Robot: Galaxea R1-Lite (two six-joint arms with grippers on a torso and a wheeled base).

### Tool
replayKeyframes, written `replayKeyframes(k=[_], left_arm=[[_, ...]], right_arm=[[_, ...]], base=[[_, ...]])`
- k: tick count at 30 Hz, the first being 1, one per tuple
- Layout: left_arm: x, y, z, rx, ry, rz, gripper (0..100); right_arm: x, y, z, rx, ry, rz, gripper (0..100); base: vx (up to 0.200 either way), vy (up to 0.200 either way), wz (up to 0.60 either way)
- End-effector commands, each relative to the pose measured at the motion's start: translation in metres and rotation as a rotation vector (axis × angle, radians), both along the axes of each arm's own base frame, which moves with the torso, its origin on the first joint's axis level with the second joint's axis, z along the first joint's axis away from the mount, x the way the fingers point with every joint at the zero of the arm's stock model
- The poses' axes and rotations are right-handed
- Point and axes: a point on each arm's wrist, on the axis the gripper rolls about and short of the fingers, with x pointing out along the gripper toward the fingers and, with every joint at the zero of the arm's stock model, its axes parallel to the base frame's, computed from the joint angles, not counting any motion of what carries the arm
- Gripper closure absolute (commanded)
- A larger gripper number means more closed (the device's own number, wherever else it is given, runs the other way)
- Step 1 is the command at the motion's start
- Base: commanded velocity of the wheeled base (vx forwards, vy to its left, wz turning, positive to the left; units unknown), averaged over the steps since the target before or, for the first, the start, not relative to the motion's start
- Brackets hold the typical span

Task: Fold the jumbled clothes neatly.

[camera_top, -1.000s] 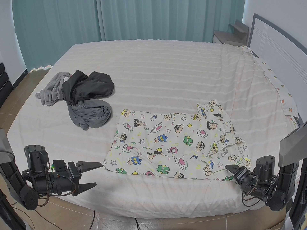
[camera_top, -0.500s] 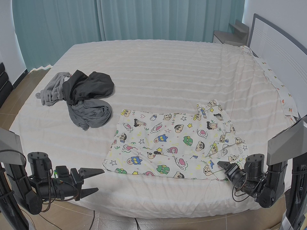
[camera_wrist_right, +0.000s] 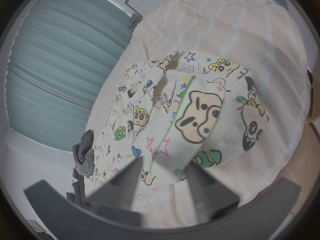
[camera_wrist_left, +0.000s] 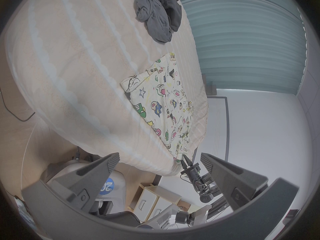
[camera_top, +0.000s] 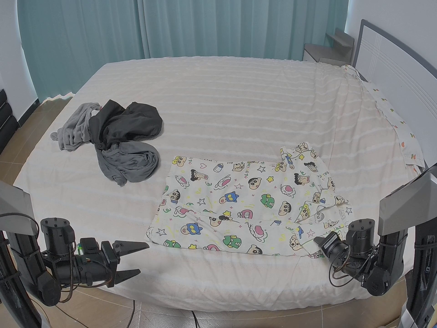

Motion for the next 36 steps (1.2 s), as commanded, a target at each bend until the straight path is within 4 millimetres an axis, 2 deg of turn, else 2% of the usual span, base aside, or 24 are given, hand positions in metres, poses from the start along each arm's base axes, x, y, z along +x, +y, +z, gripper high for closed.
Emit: replayKeyframes(k=[1, 7, 14, 22, 30, 36], left_arm=[[-0.002, 0.000, -0.002, 0.001, 0.015, 0.000, 0], [-0.003, 0.000, -0.002, 0.002, 0.016, 0.001, 0], [-0.002, 0.000, -0.002, 0.002, 0.015, 0.001, 0], [-0.002, 0.000, -0.002, 0.003, 0.014, 0.001, 0], [-0.002, 0.000, -0.002, 0.003, 0.014, -0.001, 0], [-0.002, 0.000, -0.002, 0.003, 0.014, 0.001, 0]], right_arm=[[-0.001, 0.000, 0.002, 0.004, -0.010, -0.001, 100], [-0.002, -0.001, 0.006, 0.008, -0.022, -0.003, 100], [0.000, 0.000, 0.032, 0.020, -0.121, 0.013, 100], [0.007, 0.002, 0.045, -0.033, -0.179, 0.052, 100], [0.036, 0.009, 0.074, -0.063, -0.161, 0.056, 100], [0.046, 0.011, 0.092, -0.086, -0.152, 0.062, 100]], base=[[0.000, 0.000, 0.00], [0.000, 0.000, 0.00], [0.000, 0.000, 0.00], [0.000, 0.000, 0.00], [0.000, 0.000, 0.00], [0.000, 0.000, 0.00]])
